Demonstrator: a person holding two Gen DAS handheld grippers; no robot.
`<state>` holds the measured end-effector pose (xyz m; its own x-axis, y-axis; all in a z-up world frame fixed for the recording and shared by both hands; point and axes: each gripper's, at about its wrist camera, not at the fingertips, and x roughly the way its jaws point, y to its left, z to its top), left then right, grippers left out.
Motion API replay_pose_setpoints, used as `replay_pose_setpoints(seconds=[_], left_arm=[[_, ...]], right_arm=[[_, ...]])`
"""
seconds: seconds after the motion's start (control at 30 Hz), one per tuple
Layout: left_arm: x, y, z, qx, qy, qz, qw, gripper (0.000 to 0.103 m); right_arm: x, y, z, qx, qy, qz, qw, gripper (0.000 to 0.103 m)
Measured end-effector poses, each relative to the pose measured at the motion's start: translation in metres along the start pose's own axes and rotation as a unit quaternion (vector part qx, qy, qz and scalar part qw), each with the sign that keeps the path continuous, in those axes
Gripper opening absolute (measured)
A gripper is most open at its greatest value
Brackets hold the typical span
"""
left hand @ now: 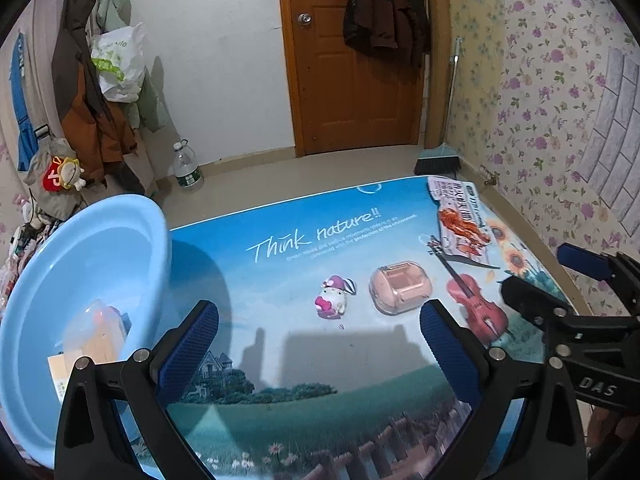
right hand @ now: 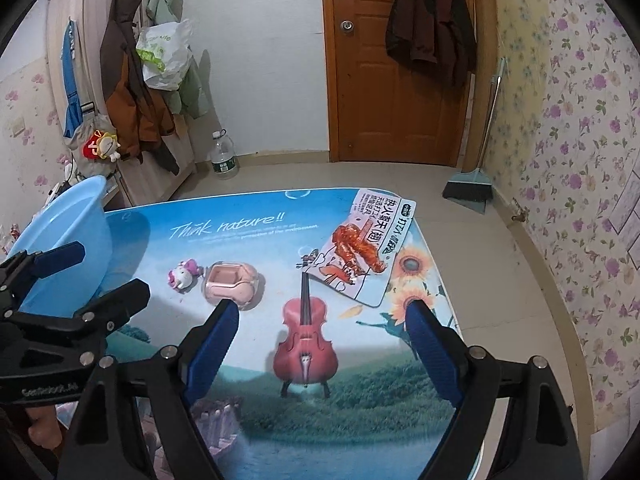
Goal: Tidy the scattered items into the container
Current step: 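Move both grippers back over the table toward the pink case and figurine, then grasp the Hello Kitty figurine with the left gripper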
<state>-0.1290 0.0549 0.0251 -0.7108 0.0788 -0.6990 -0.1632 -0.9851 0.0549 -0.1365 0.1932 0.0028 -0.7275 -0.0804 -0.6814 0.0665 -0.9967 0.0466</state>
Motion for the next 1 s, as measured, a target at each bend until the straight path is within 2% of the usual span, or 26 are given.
replay_pose_setpoints(seconds=[0.23,0.4,0.7,0.77,0.83,1.0], left_arm=[[0.018,-0.006,0.003,0.013,0.0,0.063,0.9979,0.1],[0.029,-0.014,0.005,0.032,-0.001,0.088,0.9957,0.1],[0.038,-0.03,0.01,0.044,-0.002,0.062,0.9971,0.098],[0.042,-0.028,0.008,0.038,0.006,0.062,0.9973,0.095],[0.048,-0.023,0.007,0.027,0.013,0.065,0.9974,0.085],[0.056,-0.019,0.006,0.015,0.022,0.065,0.9975,0.082]], right_arm=[[0.012,-0.009,-0.001,0.01,0.005,-0.001,1.0,0.088],[0.019,-0.004,-0.003,0.007,0.01,0.006,1.0,0.088],[0.02,-0.012,0.0,0.012,0.005,0.0,1.0,0.088],[0.021,-0.015,-0.001,0.017,0.006,-0.002,1.0,0.088],[0.021,-0.018,-0.002,0.021,0.008,-0.004,1.0,0.088],[0.024,-0.017,-0.004,0.023,0.012,-0.001,1.0,0.088]])
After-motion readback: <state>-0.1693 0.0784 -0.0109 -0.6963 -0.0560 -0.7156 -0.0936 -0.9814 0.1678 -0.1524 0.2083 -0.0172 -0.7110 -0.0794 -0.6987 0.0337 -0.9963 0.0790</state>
